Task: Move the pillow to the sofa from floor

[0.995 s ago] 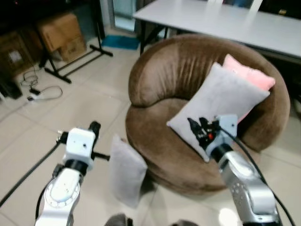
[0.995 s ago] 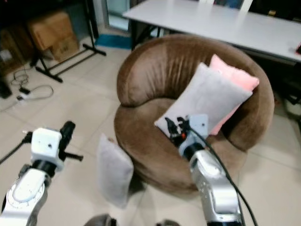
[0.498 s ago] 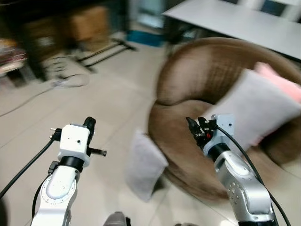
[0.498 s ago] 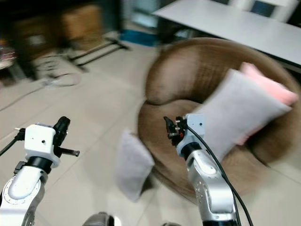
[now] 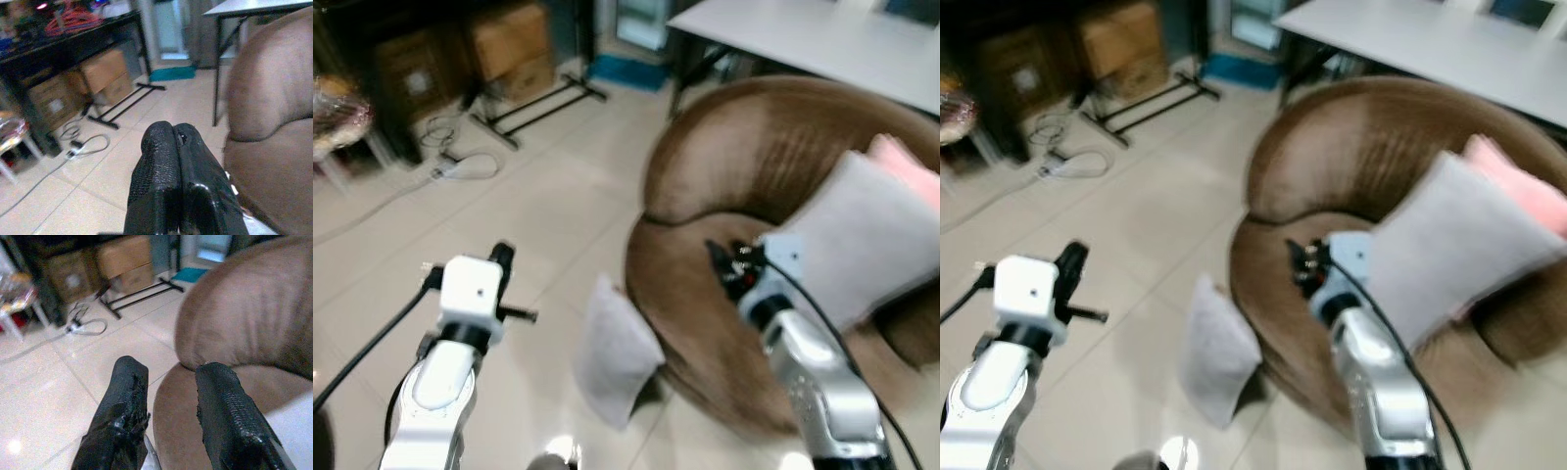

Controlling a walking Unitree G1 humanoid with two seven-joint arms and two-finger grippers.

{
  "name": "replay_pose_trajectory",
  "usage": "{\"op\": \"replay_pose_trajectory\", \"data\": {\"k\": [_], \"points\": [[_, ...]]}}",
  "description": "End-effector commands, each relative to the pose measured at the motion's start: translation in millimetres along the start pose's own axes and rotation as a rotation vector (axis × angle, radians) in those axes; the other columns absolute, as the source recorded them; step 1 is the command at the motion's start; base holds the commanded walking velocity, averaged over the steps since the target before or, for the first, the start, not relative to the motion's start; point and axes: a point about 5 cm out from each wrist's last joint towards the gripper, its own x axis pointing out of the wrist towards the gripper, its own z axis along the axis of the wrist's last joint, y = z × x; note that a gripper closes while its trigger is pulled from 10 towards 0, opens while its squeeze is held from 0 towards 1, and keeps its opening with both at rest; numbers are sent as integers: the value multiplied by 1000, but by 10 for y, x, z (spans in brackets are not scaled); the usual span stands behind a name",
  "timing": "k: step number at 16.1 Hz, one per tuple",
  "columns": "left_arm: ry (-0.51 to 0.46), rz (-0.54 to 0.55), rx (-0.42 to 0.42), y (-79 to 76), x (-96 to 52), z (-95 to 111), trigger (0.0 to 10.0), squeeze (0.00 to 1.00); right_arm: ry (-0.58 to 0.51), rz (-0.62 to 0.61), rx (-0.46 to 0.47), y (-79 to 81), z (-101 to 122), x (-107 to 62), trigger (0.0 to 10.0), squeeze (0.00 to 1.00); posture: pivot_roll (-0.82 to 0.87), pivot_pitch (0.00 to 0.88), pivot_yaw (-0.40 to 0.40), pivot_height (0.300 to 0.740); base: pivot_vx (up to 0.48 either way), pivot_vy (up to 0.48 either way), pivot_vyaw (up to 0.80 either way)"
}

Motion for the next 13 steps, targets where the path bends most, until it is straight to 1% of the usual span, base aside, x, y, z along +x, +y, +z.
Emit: {"op": "replay_pose_trajectory", "data": {"k": [1,2,3,4,5,7,8,11,12,13], "points": [[25,-3,3,10,-28,-54,10000,0,-4,29,-17,65,8,4,10000,0,36,68,-32,740,315,0,781],[26,-3,4,12,-31,-57,10000,0,-3,24,-11,63,4,2,10000,0,37,66,-33,740,319,0,781],[26,-1,6,19,-34,-60,10000,0,-2,10,17,44,-3,0,10000,0,37,63,-33,740,315,0,0],[26,0,7,21,-35,-61,10000,0,1,6,22,32,-7,-2,10000,0,38,61,-32,740,315,0,0],[24,-1,9,22,-34,-61,10000,0,10,22,16,34,-22,-8,10000,0,37,58,-31,740,315,0,0],[22,-5,11,19,-34,-62,10000,0,31,93,-14,97,-55,-30,10000,0,38,56,-31,740,302,0,0],[22,-5,12,17,-34,-62,10000,0,31,100,-15,101,-56,-31,10000,0,37,55,-32,740,259,0,0],[20,17,25,10,-40,-74,10000,0,22,96,-23,64,-47,-31,10000,0,36,56,-36,740,0,0,0],[16,22,29,10,-40,-76,10000,0,12,87,-19,49,-43,-31,10000,0,35,59,-37,735,0,0,0],[10,39,34,20,-38,-82,10000,0,-12,63,3,23,-30,-25,10000,0,31,65,-40,720,0,0,0]]}}
